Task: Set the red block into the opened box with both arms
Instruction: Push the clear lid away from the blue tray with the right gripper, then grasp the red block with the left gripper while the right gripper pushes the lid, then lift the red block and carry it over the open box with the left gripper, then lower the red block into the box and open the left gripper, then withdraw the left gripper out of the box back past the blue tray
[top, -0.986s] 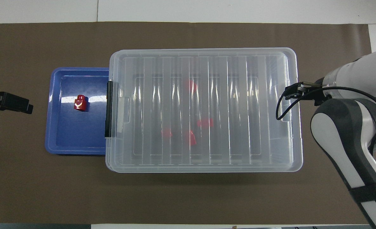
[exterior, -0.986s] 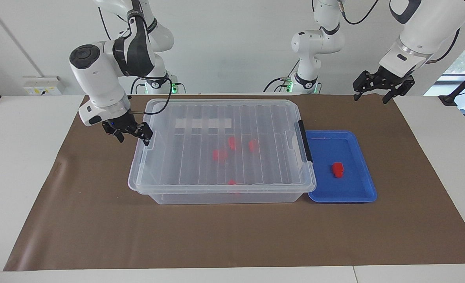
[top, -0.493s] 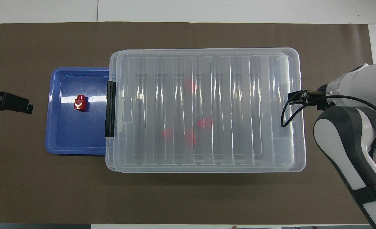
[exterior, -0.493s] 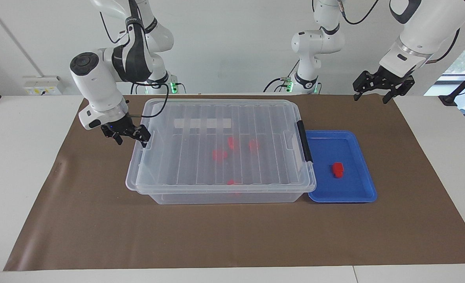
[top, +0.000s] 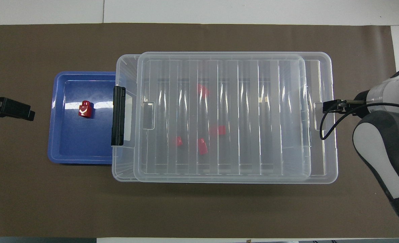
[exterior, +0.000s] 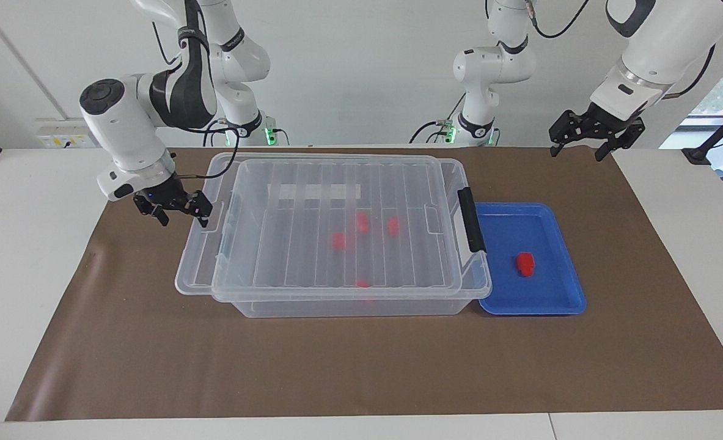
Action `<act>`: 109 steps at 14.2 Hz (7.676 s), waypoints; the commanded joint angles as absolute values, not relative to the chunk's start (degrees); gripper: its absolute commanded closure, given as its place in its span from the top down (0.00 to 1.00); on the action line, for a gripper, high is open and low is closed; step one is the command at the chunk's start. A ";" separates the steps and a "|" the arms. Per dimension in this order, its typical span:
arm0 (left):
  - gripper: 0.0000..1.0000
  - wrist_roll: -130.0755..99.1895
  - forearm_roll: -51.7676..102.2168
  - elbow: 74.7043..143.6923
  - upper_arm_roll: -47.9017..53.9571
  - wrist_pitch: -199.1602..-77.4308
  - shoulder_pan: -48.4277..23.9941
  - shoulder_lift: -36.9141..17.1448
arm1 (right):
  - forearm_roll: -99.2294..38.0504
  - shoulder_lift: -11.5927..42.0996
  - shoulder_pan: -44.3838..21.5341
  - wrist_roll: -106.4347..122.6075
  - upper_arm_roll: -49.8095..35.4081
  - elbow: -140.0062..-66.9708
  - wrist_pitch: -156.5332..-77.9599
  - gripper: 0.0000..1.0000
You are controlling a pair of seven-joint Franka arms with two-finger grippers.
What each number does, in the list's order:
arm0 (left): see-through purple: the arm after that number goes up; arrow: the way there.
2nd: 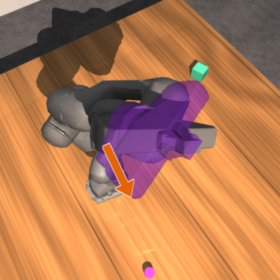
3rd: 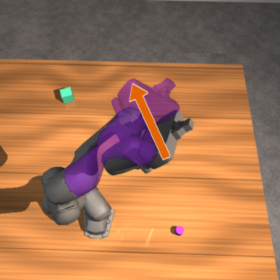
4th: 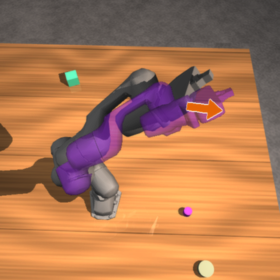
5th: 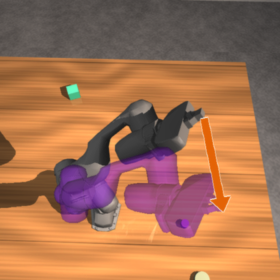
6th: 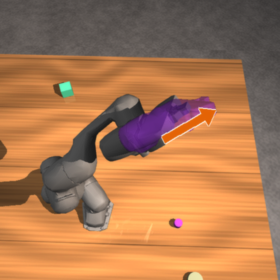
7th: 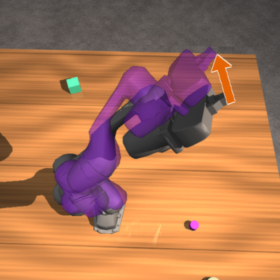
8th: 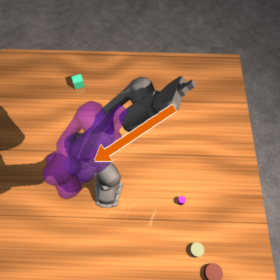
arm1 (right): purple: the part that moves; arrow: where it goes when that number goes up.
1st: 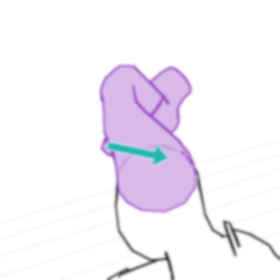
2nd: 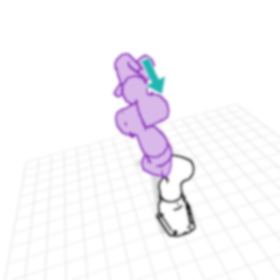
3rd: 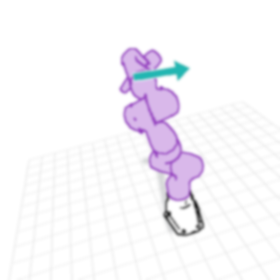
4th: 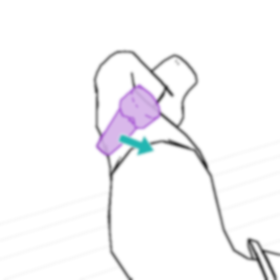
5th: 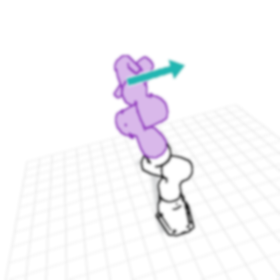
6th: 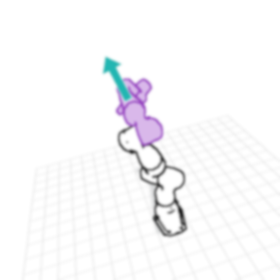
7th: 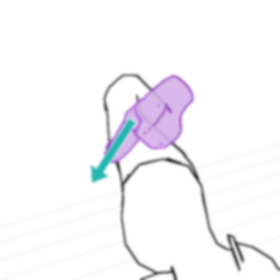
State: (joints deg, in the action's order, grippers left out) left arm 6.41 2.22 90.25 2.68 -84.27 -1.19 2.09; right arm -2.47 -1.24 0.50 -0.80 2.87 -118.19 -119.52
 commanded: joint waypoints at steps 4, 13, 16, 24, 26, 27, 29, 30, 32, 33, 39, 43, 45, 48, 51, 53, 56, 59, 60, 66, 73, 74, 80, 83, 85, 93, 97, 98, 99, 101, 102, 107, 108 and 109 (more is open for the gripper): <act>1.00 6.85 1.67 97.01 2.20 -94.63 -1.76 3.25 | -3.08 -1.67 5.09 6.76 2.64 -119.71 -121.20 1.00; 1.00 7.12 1.58 118.45 2.37 -119.58 -2.02 2.03 | -2.82 -1.50 9.66 12.48 2.64 -119.44 -121.29 1.00; 1.00 6.95 1.67 122.69 2.37 -127.77 -2.11 -1.30 | -2.55 -1.41 10.54 13.09 2.72 -119.36 -121.29 1.00; 1.00 6.77 1.67 124.53 2.46 -139.91 -2.90 -8.79 | -1.58 -0.62 13.36 17.49 2.81 -117.42 -121.29 1.00; 0.87 6.94 1.67 124.80 2.46 -141.15 -2.81 -10.19 | -1.41 -0.44 13.80 18.19 2.81 -117.25 -121.29 1.00; 0.67 7.03 1.67 125.07 2.37 -141.15 -2.81 -10.37 | -1.15 -0.44 13.89 18.89 2.81 -116.99 -121.29 1.00; 0.14 7.03 1.67 125.59 2.37 -141.24 -2.81 -10.28 | -0.97 -0.26 14.58 19.16 2.90 -116.54 -121.20 1.00; 0.00 7.03 1.67 125.68 2.37 -141.24 -2.81 -10.20 | -0.62 -0.26 15.11 19.42 2.90 -116.54 -121.29 1.00; 0.00 7.21 1.67 125.68 2.37 -140.63 -2.64 -10.20 | -0.44 -0.26 15.29 20.47 2.90 -116.54 -121.29 1.00; 0.00 7.12 1.67 125.60 2.29 -139.49 -2.72 -10.02 | -0.44 -0.26 15.38 20.57 2.90 -116.54 -121.29 1.00; 0.00 6.59 1.67 117.10 2.28 -122.39 -2.90 -3.79 | -0.44 -0.26 16.78 21.88 2.90 -116.28 -121.20 1.00; 0.00 1.07 1.58 108.65 4.48 -111.21 -3.78 -0.97 | -0.44 0.26 15.56 21.01 2.64 -114.36 -120.07 1.00; 0.00 -2.44 1.58 104.26 5.97 -106.11 -5.00 -0.18 | -0.53 1.66 13.03 18.91 2.46 -110.15 -116.22 1.00; 0.00 -11.91 1.32 100.90 7.29 -105.11 -10.08 -0.79 | -0.44 4.83 9.24 11.44 2.46 -97.68 -103.31 1.00; 0.00 -19.14 1.32 101.42 7.30 -106.17 -16.15 -0.70 | -0.61 1.95 5.29 6.52 2.37 -95.01 -97.93 1.00; 0.00 -25.36 0.01 102.21 7.38 -109.05 -19.76 -1.75 | -1.14 -0.34 1.52 1.08 2.37 -95.01 -95.98 1.00; 0.00 -31.45 -1.14 103.44 7.38 -114.77 -23.28 -5.70 | -1.14 -1.58 -1.40 -2.63 2.37 -95.18 -94.22 1.00; 0.00 -35.14 -1.49 106.16 7.38 -120.82 -25.66 -8.86 | -1.23 -1.67 -1.41 -3.08 2.37 -95.45 -94.22 1.00; 0.00 -35.59 -1.58 107.30 7.38 -123.29 -25.66 -9.57 | -1.23 -1.67 -1.32 -3.08 2.37 -95.36 -94.22 1.00; 0.00 -35.68 -1.84 110.83 7.30 -134.11 -25.14 -15.89 | -1.32 -1.76 -1.14 -2.99 2.46 -95.62 -94.22 1.00; 0.32 -35.16 -1.93 110.74 6.86 -138.60 -23.82 -19.60 | -1.32 -1.76 -1.05 -2.99 2.46 -95.71 -94.22 1.00; 0.61 -35.07 -1.93 110.74 6.86 -138.52 -23.73 -19.69 | -1.32 -1.76 -1.14 -2.99 2.46 -95.71 -94.22 1.00; 1.00 -35.16 -1.85 110.13 7.03 -133.44 -23.38 -15.13 | -1.23 -1.76 -1.32 -3.08 2.46 -95.63 -94.31 1.00; 1.00 -35.07 -1.32 109.08 7.12 -127.29 -23.38 -11.09 | -1.23 -1.76 -1.32 -3.08 2.55 -95.71 -94.48 1.00; 1.00 -34.89 -1.14 107.59 7.29 -122.54 -23.47 -9.06 | -1.23 -1.76 -0.97 -2.99 2.55 -95.71 -94.74 1.00; 1.00 -27.27 -1.06 106.61 6.59 -111.19 -18.21 -0.10 | -0.79 -2.98 2.80 2.01 2.90 -99.65 -101.31 0.79; 1.00 -20.50 -1.14 105.30 6.50 -108.37 -12.41 0.53 | -1.05 -3.96 9.30 15.36 2.99 -105.02 -105.55 0.00; 1.00 -17.61 -1.14 105.21 6.50 -108.28 -10.65 0.44 | -1.32 -3.52 10.53 15.55 2.99 -105.81 -107.56 0.00; 1.00 -14.79 -1.14 105.21 6.50 -108.19 -8.98 0.53 | -1.23 -2.21 12.03 16.17 2.99 -105.82 -108.71 0.00; 1.00 -10.92 -1.14 105.12 6.42 -107.84 -6.52 0.53 | -1.23 0.25 15.45 18.53 2.99 -105.73 -109.60 0.00; 1.00 -9.33 -1.14 104.94 6.42 -106.97 -5.46 0.53 | -1.23 0.87 15.99 18.54 3.08 -105.82 -110.38 0.00; 1.00 -1.85 -1.14 100.56 6.42 -100.73 -1.67 0.44 | -1.32 2.55 15.91 15.92 2.99 -107.57 -112.94 0.00; 1.00 -1.41 -1.14 99.59 6.42 -99.68 -1.41 0.44 | -1.32 2.37 15.82 14.60 2.99 -108.27 -113.11 0.00; 1.00 -0.97 -1.14 98.36 6.42 -98.45 -0.97 0.35 | -1.32 2.46 15.73 14.24 2.99 -108.72 -113.46 0.00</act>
State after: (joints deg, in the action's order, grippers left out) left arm -2.50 -0.61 100.97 5.96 -101.87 -1.90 0.30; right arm -1.10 3.20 15.49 15.97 3.44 -106.72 -111.76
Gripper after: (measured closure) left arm 0.000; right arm 0.991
